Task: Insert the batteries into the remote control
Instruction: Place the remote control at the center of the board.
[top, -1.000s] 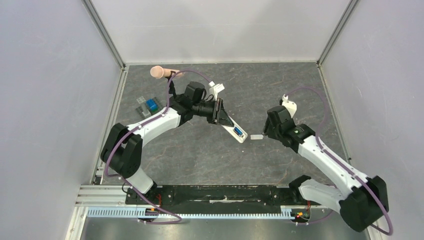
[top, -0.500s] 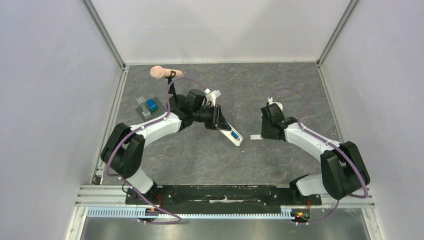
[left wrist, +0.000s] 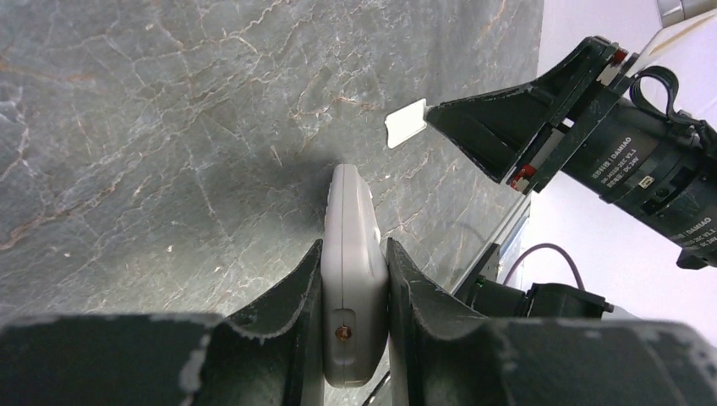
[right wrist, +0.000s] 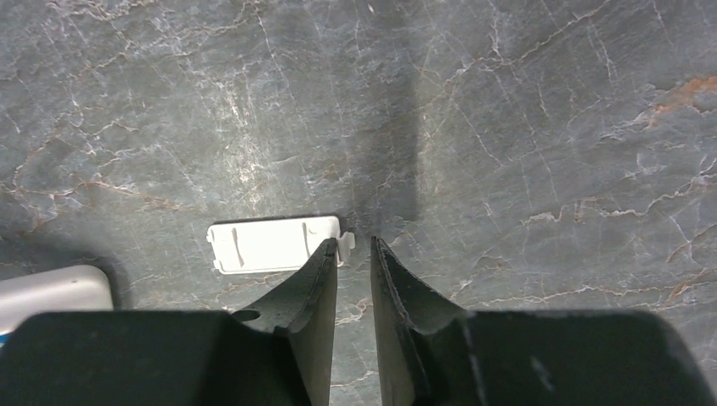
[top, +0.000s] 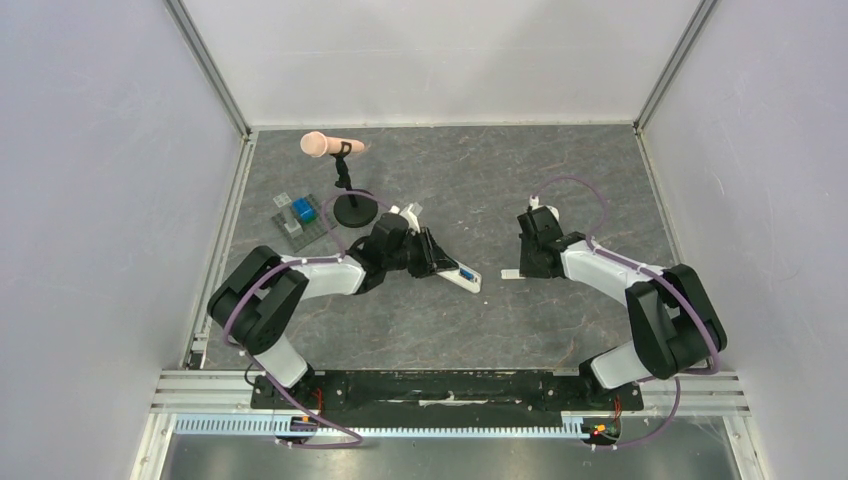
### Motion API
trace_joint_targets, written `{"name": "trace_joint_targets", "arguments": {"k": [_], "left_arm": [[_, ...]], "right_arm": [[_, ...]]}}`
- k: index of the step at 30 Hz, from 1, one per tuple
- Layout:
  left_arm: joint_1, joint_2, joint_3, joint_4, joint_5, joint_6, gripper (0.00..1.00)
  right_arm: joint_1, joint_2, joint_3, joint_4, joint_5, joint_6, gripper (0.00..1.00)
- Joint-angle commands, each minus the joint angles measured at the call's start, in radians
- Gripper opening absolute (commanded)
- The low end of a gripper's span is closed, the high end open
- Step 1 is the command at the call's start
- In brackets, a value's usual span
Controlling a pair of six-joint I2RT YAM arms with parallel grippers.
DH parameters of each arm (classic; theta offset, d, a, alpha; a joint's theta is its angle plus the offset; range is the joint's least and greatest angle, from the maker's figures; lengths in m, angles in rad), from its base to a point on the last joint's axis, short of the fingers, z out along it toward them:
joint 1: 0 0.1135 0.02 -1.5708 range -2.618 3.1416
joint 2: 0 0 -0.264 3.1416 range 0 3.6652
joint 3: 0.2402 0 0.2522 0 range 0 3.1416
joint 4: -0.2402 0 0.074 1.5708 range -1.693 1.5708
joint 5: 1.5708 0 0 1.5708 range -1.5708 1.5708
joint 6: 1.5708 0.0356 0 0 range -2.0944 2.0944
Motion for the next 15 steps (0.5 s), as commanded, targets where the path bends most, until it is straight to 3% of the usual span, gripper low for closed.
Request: {"name": "trace_joint_targets", "arguments": {"k": [1, 7, 15], "left_arm": [[-0.021, 0.005, -0.069, 0.170, -0.126, -0.083, 0.09], [-0.022, -0.018, -0.123, 0.170, -0.196, -0.124, 0.18], [-0.028, -0.026, -0.198, 0.174, -0.246, -0.210, 0.26]], "right_arm": [[-0.007, 0.004, 0.014, 0.039, 0.011, -0.024, 0.23], [-0.009, 0.028, 0.023, 0.054, 0.007, -0.040, 0.22], [-0.020, 0.048, 0.023, 0.065, -0.036, -0.050, 0.05]]}}
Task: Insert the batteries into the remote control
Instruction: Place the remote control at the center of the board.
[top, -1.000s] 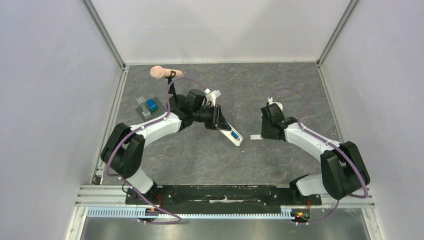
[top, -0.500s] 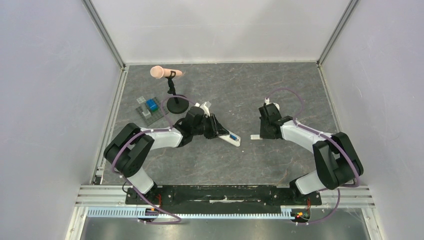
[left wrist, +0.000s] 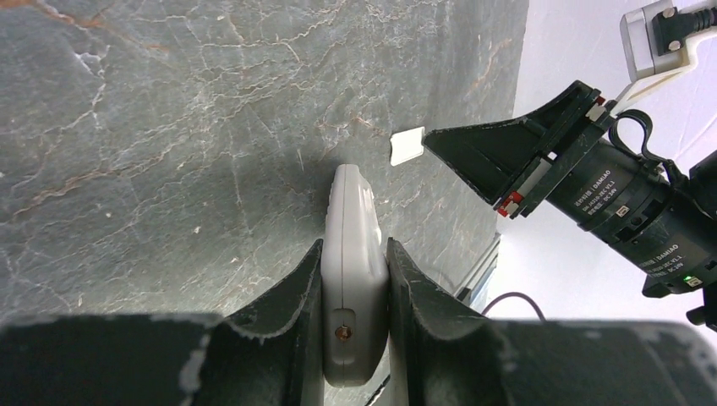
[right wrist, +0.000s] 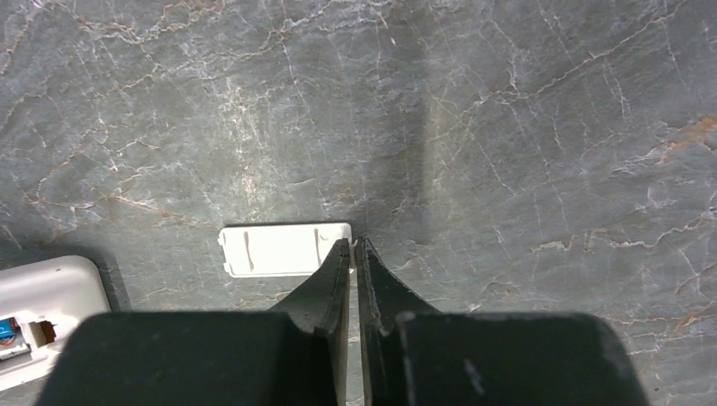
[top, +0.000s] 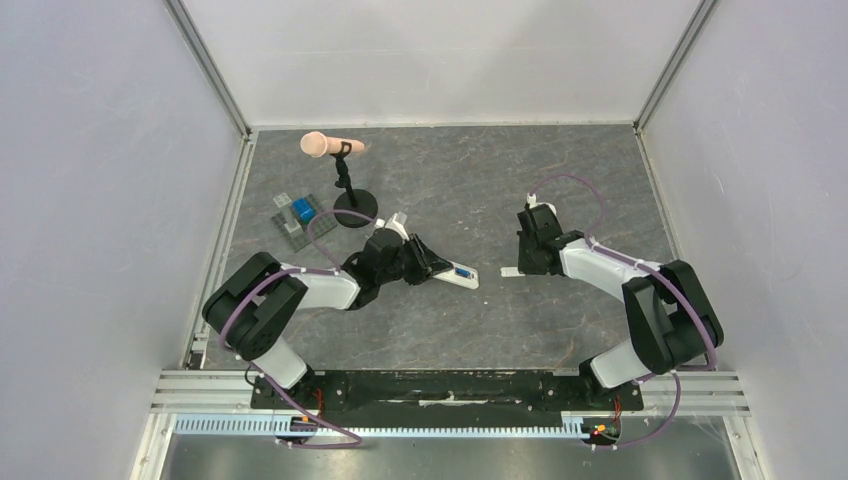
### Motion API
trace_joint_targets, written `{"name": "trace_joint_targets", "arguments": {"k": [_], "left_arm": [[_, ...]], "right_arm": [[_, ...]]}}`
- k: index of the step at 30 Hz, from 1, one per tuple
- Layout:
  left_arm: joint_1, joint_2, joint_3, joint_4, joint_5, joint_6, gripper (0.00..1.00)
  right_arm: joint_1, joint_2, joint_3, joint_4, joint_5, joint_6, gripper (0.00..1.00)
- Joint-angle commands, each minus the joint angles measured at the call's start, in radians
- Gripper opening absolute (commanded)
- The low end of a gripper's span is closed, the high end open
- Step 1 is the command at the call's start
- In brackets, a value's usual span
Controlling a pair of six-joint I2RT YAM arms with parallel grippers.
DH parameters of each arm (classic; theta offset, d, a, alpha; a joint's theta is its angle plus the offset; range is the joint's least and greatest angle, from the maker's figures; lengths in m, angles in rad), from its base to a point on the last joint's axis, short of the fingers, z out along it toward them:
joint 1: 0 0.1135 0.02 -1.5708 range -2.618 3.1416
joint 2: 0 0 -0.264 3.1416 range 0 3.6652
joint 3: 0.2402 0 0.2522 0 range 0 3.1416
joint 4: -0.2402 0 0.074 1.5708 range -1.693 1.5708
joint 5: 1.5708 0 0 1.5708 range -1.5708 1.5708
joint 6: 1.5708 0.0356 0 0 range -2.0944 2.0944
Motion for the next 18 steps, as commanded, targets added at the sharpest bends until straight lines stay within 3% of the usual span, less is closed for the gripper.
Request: {"name": "trace_joint_targets", "arguments": {"k": [1, 5, 6, 8, 15, 18], "left_arm": [[-0.004, 0.010, -0.039, -0.028, -0.087, -0.042, 0.27], [-0.010, 0.011, -0.073, -0.011, -0.105, -0.074, 0.34], [-0.012, 0.007, -0.082, -0.010, -0.113, -0.083, 0.42], [-0.015, -0.006, -0.105, -0.018, -0.131, -0.092, 0.47], [-0.017, -0.050, -0.177, -0.045, -0.211, -0.117, 0.49], [-0.016, -0.106, -0.178, -0.145, -0.271, -0.091, 0.55]], "right_arm": [[-0.013, 0.025, 0.014, 0.020, -0.022, -0.017, 0.04], [-0.019, 0.005, 0.008, 0.016, -0.030, -0.016, 0.00], [-0.018, -0.002, 0.007, 0.014, -0.035, -0.013, 0.00], [-0.019, -0.018, 0.005, 0.010, -0.049, -0.008, 0.00], [-0.018, -0.068, 0.001, -0.013, -0.090, 0.023, 0.00], [-0.018, -0.092, -0.006, -0.025, -0.104, 0.038, 0.00]]}}
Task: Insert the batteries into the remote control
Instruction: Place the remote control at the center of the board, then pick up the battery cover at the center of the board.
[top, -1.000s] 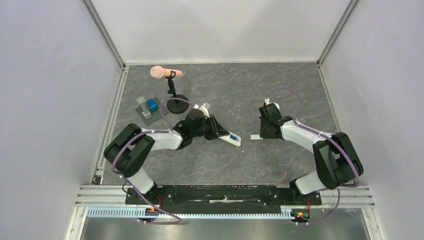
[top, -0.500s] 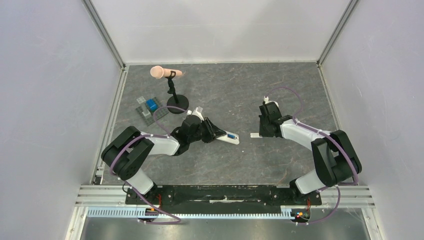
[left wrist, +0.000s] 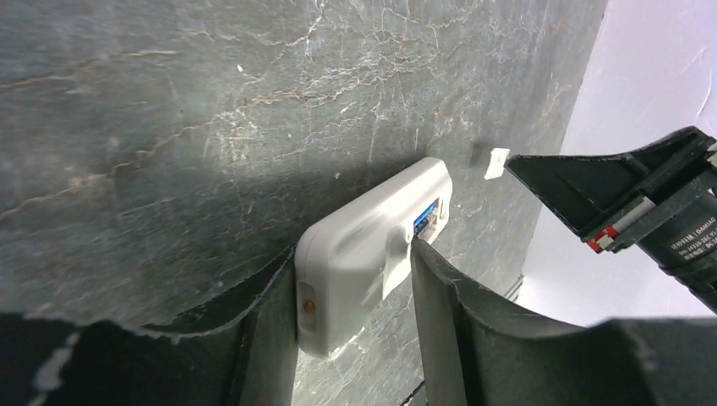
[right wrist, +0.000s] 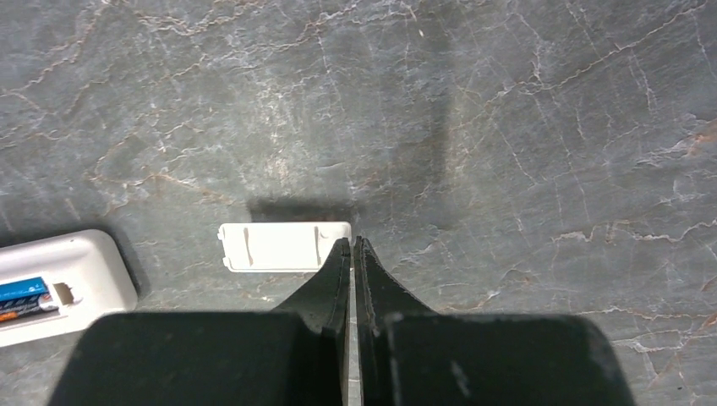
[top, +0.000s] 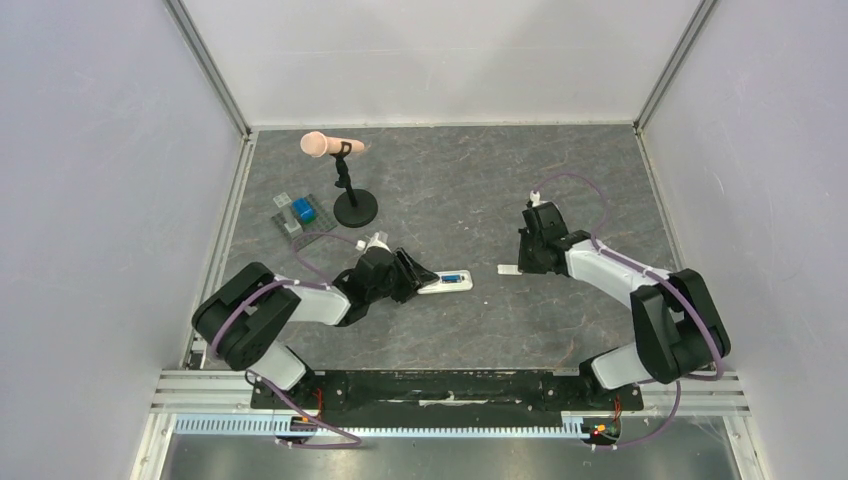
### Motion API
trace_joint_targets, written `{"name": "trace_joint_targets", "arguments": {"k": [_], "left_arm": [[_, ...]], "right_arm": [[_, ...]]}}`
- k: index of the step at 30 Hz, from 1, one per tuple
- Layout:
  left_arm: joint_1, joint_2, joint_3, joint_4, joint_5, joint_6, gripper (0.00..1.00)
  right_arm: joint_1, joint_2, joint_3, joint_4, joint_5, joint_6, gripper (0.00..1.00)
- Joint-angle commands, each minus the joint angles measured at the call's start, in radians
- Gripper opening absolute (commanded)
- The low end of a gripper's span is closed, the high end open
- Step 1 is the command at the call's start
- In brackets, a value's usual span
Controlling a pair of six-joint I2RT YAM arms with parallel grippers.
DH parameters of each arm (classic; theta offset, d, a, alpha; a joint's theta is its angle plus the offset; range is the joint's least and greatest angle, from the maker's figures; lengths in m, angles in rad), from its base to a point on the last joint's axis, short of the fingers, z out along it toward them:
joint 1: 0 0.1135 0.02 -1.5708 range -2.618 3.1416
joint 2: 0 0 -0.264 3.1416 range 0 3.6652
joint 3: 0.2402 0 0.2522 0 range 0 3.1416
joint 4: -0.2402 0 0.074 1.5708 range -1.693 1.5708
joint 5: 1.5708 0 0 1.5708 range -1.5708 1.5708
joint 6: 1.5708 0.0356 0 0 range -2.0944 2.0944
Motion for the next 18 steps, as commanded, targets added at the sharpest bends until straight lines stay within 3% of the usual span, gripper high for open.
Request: {"name": "trace_joint_targets", "arguments": {"k": [1, 4, 12, 16, 18], "left_arm": [[-0.002, -0.082, -0.023, -0.196, -0.158, 0.031, 0.58], [-0.004, -0.161, 0.001, -0.342, -0.208, 0.073, 0.74], [-0.011, -0.337, 0.043, -0.652, -0.294, 0.148, 0.78], [-0.024, -0.477, 0.018, -0.642, -0.275, 0.198, 0.78], [-0.026, -0.549, -0.015, -0.493, -0.190, 0.266, 0.78]], "right_arm": [[-0.001, -0.062, -0.008, -0.019, -0.036, 0.032, 0.00], [-0.002, -0.098, -0.018, -0.025, -0.059, 0.047, 0.00], [-0.001, -0.205, -0.034, -0.024, -0.195, 0.085, 0.00], [-0.001, -0.279, -0.069, 0.040, -0.305, 0.112, 0.00], [-0.001, -0.318, -0.104, 0.107, -0.366, 0.137, 0.00]]}}
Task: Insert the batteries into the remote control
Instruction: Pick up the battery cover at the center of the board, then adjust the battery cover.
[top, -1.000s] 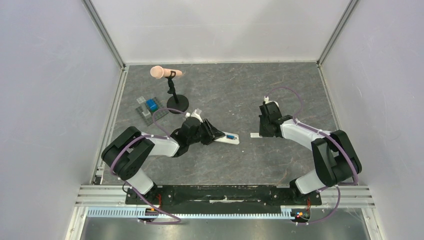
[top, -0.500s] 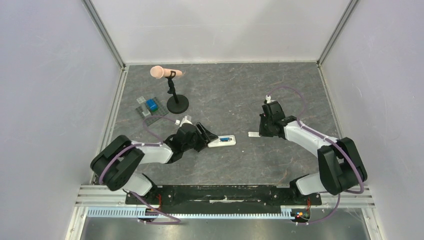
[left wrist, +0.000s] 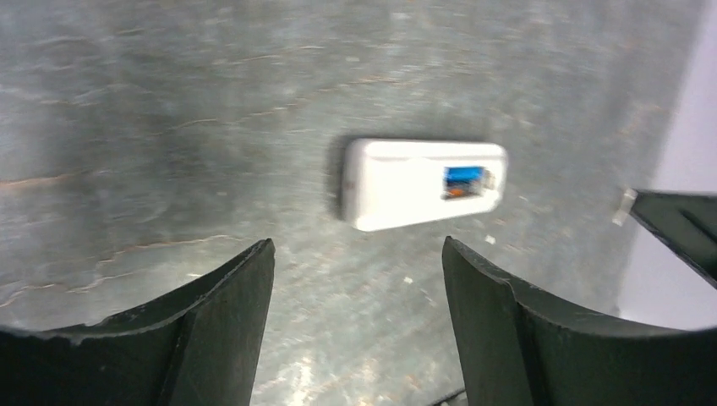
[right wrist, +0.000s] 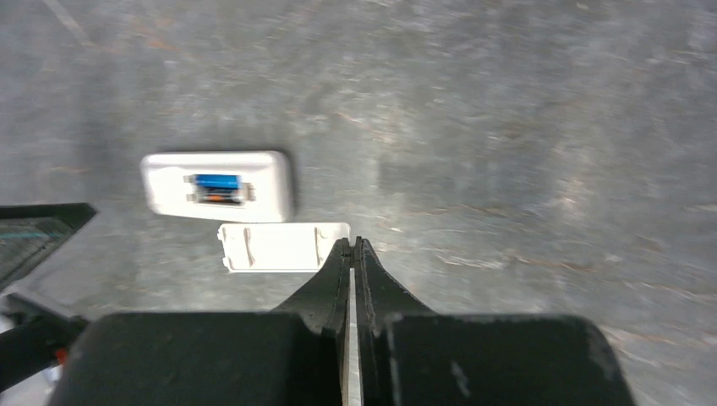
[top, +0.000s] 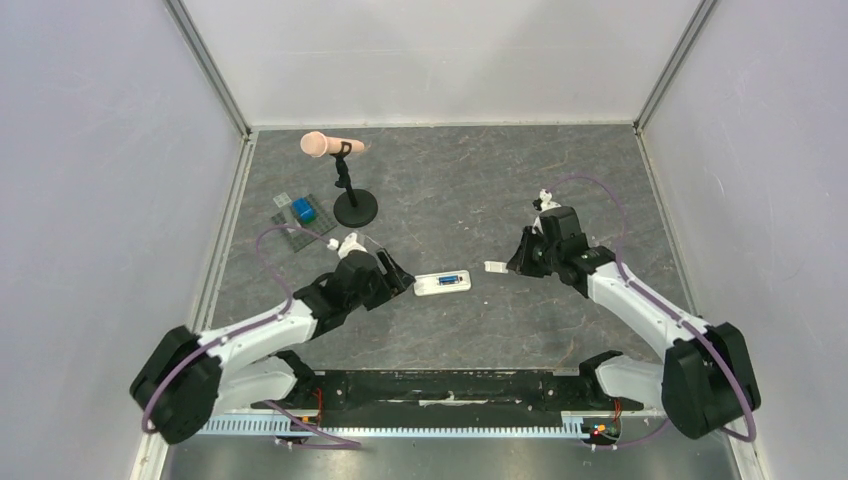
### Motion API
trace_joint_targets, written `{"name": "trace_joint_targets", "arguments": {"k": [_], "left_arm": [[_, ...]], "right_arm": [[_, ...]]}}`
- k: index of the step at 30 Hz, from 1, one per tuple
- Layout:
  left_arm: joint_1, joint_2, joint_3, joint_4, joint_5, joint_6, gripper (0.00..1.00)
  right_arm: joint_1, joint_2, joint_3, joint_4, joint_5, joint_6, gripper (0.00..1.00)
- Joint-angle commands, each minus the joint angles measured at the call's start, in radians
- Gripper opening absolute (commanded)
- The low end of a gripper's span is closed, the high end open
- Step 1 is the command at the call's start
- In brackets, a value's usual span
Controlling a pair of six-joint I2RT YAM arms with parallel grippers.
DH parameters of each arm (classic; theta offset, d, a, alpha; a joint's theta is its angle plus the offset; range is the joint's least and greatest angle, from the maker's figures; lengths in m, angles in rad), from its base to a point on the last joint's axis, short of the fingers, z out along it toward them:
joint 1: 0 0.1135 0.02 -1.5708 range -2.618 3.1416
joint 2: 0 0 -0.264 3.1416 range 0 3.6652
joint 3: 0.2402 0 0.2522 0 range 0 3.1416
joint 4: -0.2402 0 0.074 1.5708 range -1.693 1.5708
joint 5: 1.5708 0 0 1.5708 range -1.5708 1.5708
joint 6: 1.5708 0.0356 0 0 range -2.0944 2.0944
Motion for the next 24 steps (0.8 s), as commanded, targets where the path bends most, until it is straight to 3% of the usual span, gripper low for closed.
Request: {"name": "trace_joint_targets", "arguments": {"k": [1, 4, 12, 18, 24], "left_arm": [[-0.014, -0.156, -0.050, 0.198, 0.102, 0.171, 0.77], [-0.015, -0.184, -0.066, 0.428, 0.278, 0.241, 0.76], [-0.057, -0.086, 0.043, 0.597, 0.393, 0.348, 0.73], [-0.120, -0.002, 0.128, 0.605, 0.386, 0.436, 0.69], [-0.147, 0.039, 0.181, 0.496, 0.313, 0.510, 0.59]], "right_arm": [[0.000, -0.095, -0.067, 0.162, -0.170, 0.070, 0.00], [0.010, -0.155, -0.136, 0.323, -0.231, 0.126, 0.00], [0.099, -0.196, -0.131, 0.465, -0.215, 0.155, 0.00], [0.149, -0.188, -0.117, 0.481, -0.182, 0.168, 0.00], [0.171, -0.174, -0.100, 0.488, -0.168, 0.181, 0.00]]}}
